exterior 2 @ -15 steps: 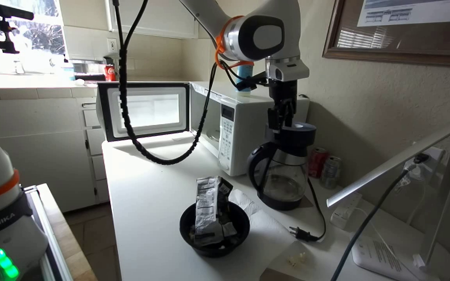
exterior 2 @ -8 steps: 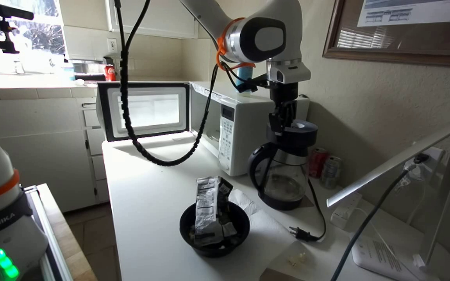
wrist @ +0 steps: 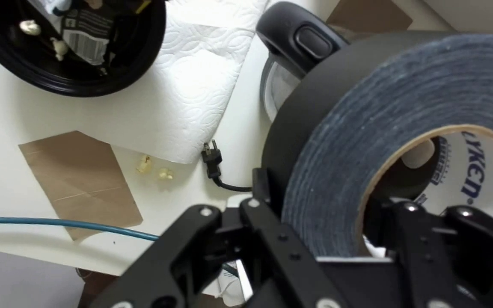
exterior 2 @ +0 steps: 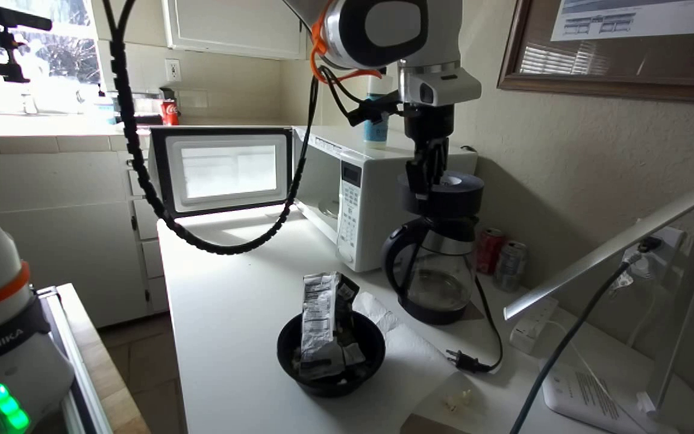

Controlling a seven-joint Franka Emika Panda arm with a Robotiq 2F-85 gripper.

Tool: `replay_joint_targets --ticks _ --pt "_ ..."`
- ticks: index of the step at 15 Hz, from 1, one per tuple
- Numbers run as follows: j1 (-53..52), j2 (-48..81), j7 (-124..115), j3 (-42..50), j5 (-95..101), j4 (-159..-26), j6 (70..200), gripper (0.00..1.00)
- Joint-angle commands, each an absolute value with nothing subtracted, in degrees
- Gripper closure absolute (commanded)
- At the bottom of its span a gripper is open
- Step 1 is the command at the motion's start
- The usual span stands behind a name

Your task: Put the black tape in the microwave

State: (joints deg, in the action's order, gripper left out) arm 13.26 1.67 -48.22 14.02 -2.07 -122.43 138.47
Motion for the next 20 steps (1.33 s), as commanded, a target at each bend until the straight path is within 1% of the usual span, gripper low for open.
replay_joint_targets --ticks 1,6,9,11,12,14,18,19,20 --pt "13.26 -12.55 -40.46 13.59 -5.58 -133.60 137.25 0.77" --pt "11.63 -25.94 -40.11 8.53 -8.17 -143.34 127.74 0.77" --pt "9.34 -29.68 -41.01 4.11 -11.01 -144.99 122.23 0.77" --pt "8.18 -29.87 -41.99 1.37 -11.80 -144.17 120.07 0.77" --pt "9.81 -27.40 -41.00 2.13 -10.07 -144.12 121.36 0.52" --pt "8.71 -28.19 -41.87 0.49 -10.42 -144.23 120.81 0.52" --pt "8.86 -28.20 -41.94 0.59 -10.45 -144.29 120.82 0.52" --pt "8.87 -28.20 -41.94 0.61 -10.46 -144.29 120.82 0.77" --pt "8.61 -27.30 -41.80 0.16 -10.07 -144.38 121.41 0.77"
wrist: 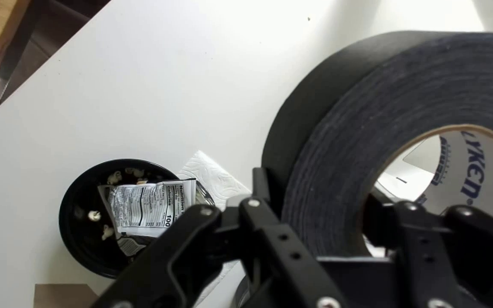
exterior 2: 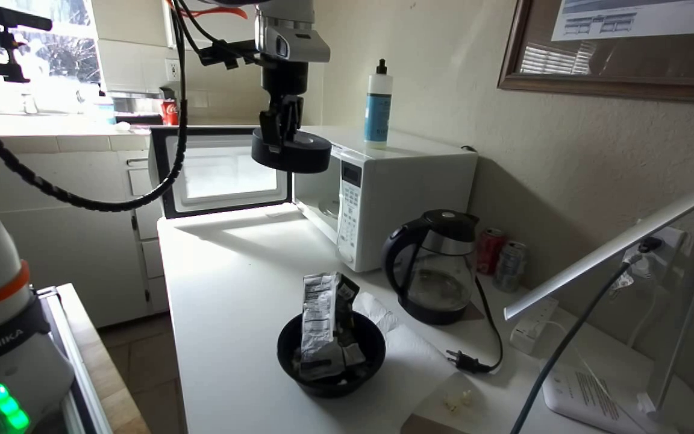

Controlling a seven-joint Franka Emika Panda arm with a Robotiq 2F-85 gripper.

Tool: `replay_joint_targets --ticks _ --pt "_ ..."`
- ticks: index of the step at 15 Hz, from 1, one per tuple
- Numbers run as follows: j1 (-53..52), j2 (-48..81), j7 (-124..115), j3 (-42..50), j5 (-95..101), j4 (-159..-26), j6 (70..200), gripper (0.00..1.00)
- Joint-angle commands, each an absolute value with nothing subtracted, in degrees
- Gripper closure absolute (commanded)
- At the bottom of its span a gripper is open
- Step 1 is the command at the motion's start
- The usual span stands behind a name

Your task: Put the black tape in the microwave

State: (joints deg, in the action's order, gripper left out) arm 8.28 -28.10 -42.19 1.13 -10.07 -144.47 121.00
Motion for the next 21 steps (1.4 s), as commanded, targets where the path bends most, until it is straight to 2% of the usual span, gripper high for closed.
replay_joint_targets --ticks 1,8,14,15,20,21 --pt "7.83 -26.27 -40.99 -0.01 -10.72 -144.58 121.99 0.77" --pt "3.96 -19.41 -41.70 -4.84 -10.63 -144.61 124.44 0.77" --pt "-1.03 -12.58 -44.38 -9.30 -11.73 -142.74 136.03 0.77" --pt "0.02 -14.06 -45.35 -8.69 -9.64 -144.91 134.79 0.52" --pt "-1.47 -11.92 -45.26 -8.83 -9.97 -143.68 135.67 0.52" --pt "-1.46 -11.92 -45.25 -8.79 -9.97 -143.65 135.67 0.77"
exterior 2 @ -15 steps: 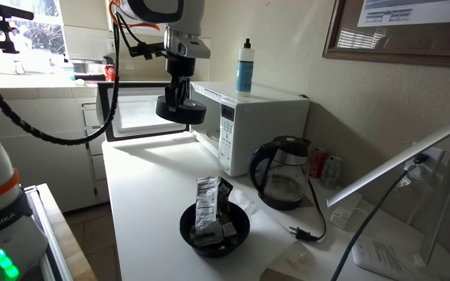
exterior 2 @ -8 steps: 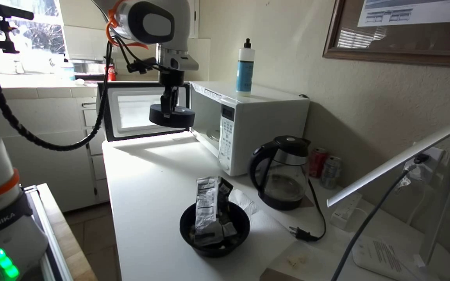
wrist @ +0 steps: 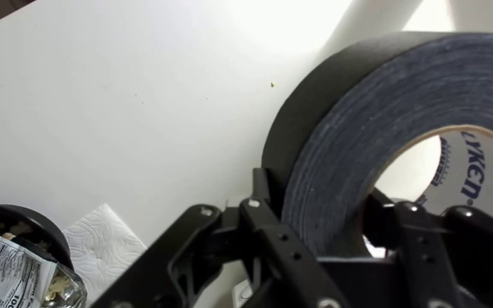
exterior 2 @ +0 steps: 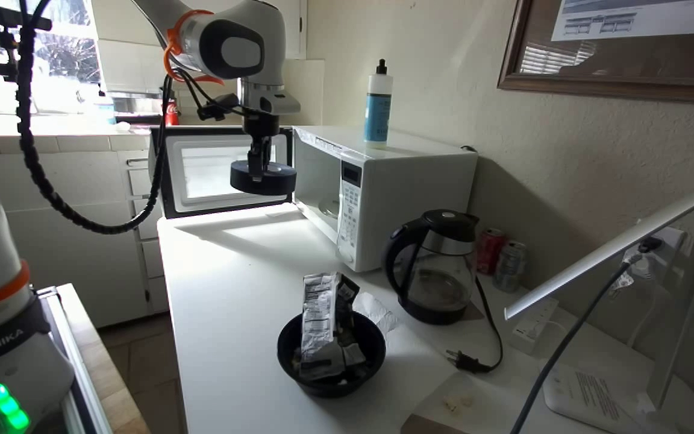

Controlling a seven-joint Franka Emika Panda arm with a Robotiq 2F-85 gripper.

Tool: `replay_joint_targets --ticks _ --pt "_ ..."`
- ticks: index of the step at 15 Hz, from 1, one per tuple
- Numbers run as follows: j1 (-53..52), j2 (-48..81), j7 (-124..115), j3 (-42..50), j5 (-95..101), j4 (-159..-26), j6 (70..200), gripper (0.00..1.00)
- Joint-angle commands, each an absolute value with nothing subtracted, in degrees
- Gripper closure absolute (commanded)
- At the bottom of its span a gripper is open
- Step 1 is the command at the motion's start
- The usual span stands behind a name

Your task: Put the black tape in the microwave

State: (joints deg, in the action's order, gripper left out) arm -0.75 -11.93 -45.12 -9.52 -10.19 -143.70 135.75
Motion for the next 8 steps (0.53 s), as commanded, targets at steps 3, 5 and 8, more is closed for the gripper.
replay_joint_targets --ticks 3,5,8 --pt "-2.85 -8.22 -49.00 -10.55 -11.00 -142.14 140.84 0.77" --pt "-3.30 -5.87 -56.04 -12.42 -7.17 -141.62 145.86 0.77" --pt "-1.13 -2.30 -68.31 -15.79 2.90 -141.04 152.93 0.77"
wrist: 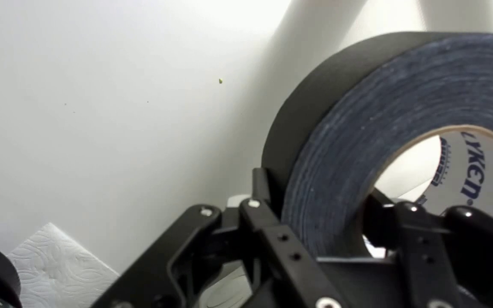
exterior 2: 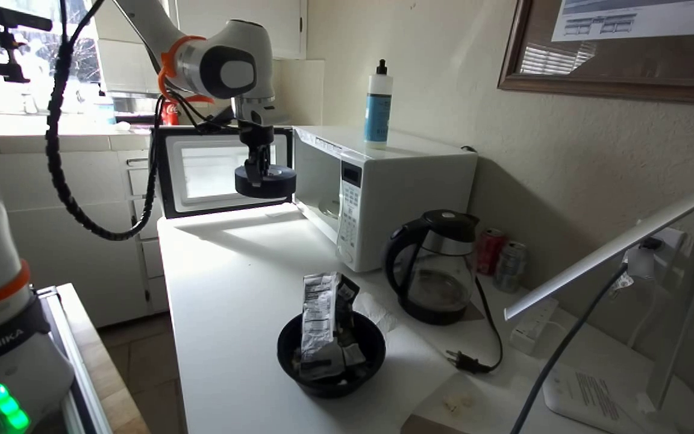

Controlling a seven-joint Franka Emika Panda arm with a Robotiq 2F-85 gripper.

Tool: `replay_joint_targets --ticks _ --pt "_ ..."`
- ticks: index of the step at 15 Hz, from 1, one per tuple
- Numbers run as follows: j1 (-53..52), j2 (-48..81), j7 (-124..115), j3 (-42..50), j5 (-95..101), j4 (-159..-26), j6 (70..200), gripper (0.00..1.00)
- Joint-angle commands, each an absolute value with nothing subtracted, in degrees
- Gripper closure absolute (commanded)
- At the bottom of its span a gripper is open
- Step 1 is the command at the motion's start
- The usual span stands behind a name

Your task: Put the black tape in the microwave

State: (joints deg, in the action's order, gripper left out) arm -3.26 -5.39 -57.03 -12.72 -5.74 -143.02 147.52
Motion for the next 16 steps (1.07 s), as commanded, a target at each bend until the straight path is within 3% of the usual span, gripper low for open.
replay_joint_targets --ticks 1,8,9,13,14,16 --pt "-3.20 -1.22 -72.94 -13.41 6.91 -140.52 154.05 0.77" --pt "-4.34 9.33 -100.44 -8.28 36.85 -129.35 154.02 0.77" --pt "-2.93 5.57 -94.45 -8.50 32.40 -134.01 154.09 0.52" --pt "-3.73 10.01 -97.59 -8.52 35.07 -130.36 154.09 0.52" --pt "-3.79 10.23 -97.66 -8.52 35.09 -130.25 154.09 0.77" --pt "-5.62 12.77 -103.03 -7.50 40.17 -127.82 154.07 0.77"
